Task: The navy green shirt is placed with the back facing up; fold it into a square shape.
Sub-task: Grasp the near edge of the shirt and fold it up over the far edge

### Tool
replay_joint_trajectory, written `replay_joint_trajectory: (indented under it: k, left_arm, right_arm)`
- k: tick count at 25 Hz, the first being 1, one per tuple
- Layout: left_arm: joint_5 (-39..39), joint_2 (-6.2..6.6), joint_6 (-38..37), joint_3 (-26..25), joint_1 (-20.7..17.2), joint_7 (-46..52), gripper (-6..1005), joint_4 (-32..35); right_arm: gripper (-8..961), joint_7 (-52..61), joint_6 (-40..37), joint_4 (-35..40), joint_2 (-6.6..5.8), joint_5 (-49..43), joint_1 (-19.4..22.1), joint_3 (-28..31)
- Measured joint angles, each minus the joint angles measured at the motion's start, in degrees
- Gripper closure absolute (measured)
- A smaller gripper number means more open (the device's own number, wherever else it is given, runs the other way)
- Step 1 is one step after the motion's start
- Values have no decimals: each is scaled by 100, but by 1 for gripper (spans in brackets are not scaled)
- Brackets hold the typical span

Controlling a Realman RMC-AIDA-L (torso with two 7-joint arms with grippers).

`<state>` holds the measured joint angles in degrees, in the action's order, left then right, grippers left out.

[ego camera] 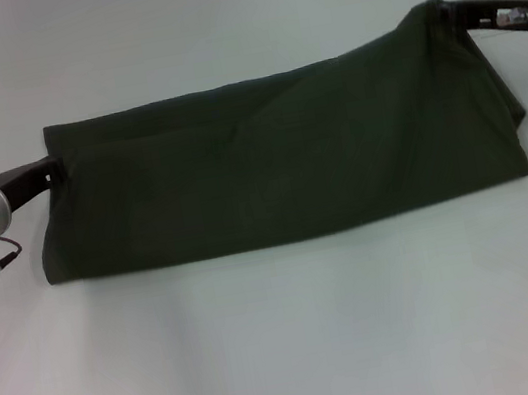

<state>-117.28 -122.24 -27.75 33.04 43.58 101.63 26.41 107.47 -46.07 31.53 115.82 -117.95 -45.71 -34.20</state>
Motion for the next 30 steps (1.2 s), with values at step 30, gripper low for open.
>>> replay_joint_trajectory:
  k: [30]
  left_arm:
    - [763, -31, -649, -53, -322, -56, 937, 172]
  right_arm:
    - [716, -33, 2213, -696, 143, 3, -382, -854]
